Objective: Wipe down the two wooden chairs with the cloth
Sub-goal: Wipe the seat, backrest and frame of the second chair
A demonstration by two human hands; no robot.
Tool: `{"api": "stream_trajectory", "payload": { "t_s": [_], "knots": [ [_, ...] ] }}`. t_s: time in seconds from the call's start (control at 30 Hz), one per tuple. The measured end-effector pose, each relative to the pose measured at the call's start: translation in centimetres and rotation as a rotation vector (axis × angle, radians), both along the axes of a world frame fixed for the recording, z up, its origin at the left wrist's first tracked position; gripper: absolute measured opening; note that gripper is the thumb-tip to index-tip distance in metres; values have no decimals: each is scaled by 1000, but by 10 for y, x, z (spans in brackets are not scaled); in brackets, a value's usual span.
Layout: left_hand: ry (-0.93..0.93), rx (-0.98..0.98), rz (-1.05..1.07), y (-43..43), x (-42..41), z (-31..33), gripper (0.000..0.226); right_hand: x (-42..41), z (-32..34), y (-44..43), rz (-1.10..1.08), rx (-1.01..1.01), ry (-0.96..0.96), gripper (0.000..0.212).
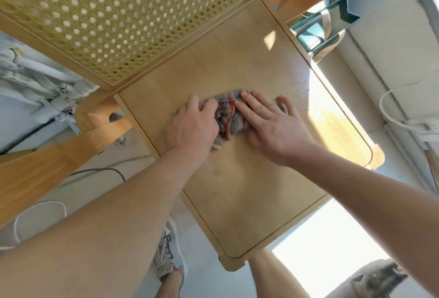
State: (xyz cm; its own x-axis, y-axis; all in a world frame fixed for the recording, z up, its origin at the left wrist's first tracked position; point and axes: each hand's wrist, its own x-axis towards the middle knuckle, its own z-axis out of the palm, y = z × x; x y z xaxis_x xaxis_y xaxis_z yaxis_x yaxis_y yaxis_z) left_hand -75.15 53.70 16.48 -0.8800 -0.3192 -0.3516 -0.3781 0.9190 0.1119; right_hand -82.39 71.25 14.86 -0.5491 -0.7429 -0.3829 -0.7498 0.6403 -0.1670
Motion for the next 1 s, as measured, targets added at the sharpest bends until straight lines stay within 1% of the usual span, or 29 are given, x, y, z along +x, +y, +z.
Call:
{"api": "stream_trajectory", "payload": {
  "t_s": [0.07,0.17,0.3,0.37,0.43,0.47,0.57,0.63,0.7,0.8,0.87,0.9,1.0],
  "knots": [
    [84,-30,89,7,-14,-4,22,-25,-3,-12,-18,2,22,63],
    [179,-43,100,7,-51,-8,22,-67,-4,-18,-54,-43,9,64],
    [255,1,-10,11,-124,-17,27,-125,-14,-9,-192,-147,96,64],
    [276,-20,-56,18,-157,-18,29,-138,-22,-7,-196,-232,122,61],
    [272,-31,-82,30,-172,-20,33,-137,-31,-9,-216,-354,86,59],
    [266,-26,-93,39,-173,-20,35,-132,-35,-7,-265,-400,58,57],
    [254,53,-164,69,-156,-21,42,-112,-35,14,-397,-498,24,52],
    [226,127,-218,82,-142,-24,45,-90,-25,34,-464,-513,-11,54],
    [194,187,-266,97,-125,-22,47,-71,-13,56,-509,-430,-77,58],
    [149,277,-338,120,-86,-13,49,-35,-5,82,-623,-211,-51,55],
    [131,334,-349,128,-57,-4,47,-3,-2,90,-721,-192,-62,54],
    [103,360,-337,129,-42,1,44,18,1,90,-736,-207,-83,51],
    [-26,403,-225,121,9,18,31,85,9,85,-689,-152,-141,56]
  ]
}}
